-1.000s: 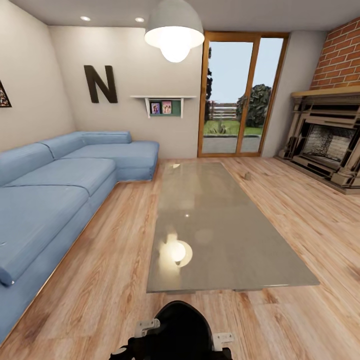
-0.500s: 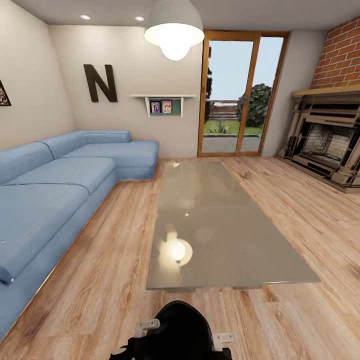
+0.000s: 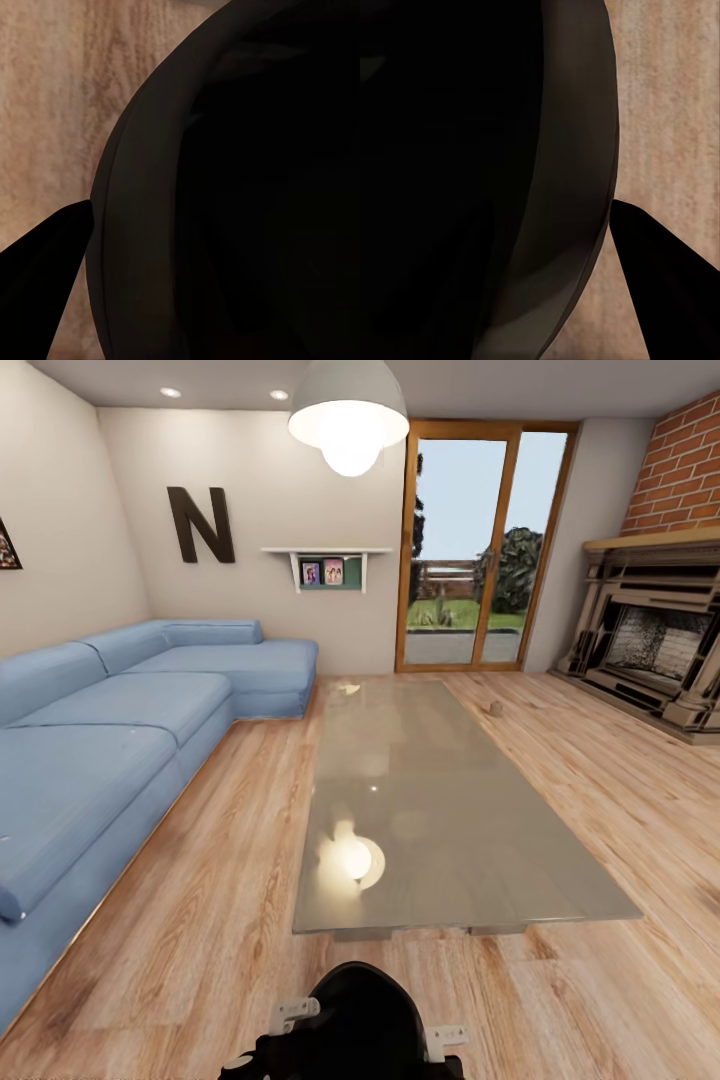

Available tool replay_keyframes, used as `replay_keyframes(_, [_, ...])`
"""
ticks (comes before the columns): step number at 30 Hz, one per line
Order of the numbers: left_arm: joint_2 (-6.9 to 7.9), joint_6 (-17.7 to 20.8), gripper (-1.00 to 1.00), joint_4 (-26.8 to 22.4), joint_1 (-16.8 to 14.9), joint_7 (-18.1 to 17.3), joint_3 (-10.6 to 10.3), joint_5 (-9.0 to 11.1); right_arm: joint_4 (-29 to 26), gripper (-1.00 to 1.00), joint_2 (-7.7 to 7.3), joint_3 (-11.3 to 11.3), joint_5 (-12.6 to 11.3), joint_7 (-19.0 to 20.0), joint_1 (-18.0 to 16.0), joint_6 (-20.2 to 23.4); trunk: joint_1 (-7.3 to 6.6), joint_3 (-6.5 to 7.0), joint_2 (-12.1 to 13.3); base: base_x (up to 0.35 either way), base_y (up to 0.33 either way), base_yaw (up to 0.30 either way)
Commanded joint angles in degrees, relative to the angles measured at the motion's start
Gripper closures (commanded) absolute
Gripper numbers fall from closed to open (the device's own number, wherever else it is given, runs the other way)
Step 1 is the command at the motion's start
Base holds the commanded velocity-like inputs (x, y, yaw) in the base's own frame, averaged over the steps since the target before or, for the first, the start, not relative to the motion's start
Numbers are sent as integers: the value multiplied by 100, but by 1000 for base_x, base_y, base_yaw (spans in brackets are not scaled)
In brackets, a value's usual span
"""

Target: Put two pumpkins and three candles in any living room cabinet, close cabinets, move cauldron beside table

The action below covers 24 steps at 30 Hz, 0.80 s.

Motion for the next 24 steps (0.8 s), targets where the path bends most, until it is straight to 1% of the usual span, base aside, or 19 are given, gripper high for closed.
replay_keyframes(1, [31, 4, 100, 8, -1, 22, -5, 11, -40, 100, 0, 62, -13, 33, -5, -207, -2, -5, -3, 0, 0, 0])
replay_keyframes(7, [33, 3, 100, 8, -1, 22, -5, 8, -37, 100, 0, 62, -13, 30, -5, -202, -2, -5, -3, 0, 0, 0])
replay_keyframes(8, [35, 1, 100, 8, -1, 22, -5, 9, -35, -100, 0, 62, -13, 30, -6, -201, -2, -5, -3, 0, 0, 0])
replay_keyframes(11, [39, -1, 100, 8, -1, 22, -3, 14, -32, -100, 0, 62, -13, 30, -6, -199, -2, -5, -3, 0, 0, 0])
replay_keyframes(12, [39, -2, -100, 8, -1, 22, 0, 15, -31, -100, 0, 62, -13, 30, -5, -199, -2, -5, -3, 0, 0, 0])
replay_keyframes(24, [40, 5, -100, 8, -1, 28, 4, 16, -24, -100, 0, 62, -13, 33, -6, -190, -2, -5, -3, 0, 0, 0])
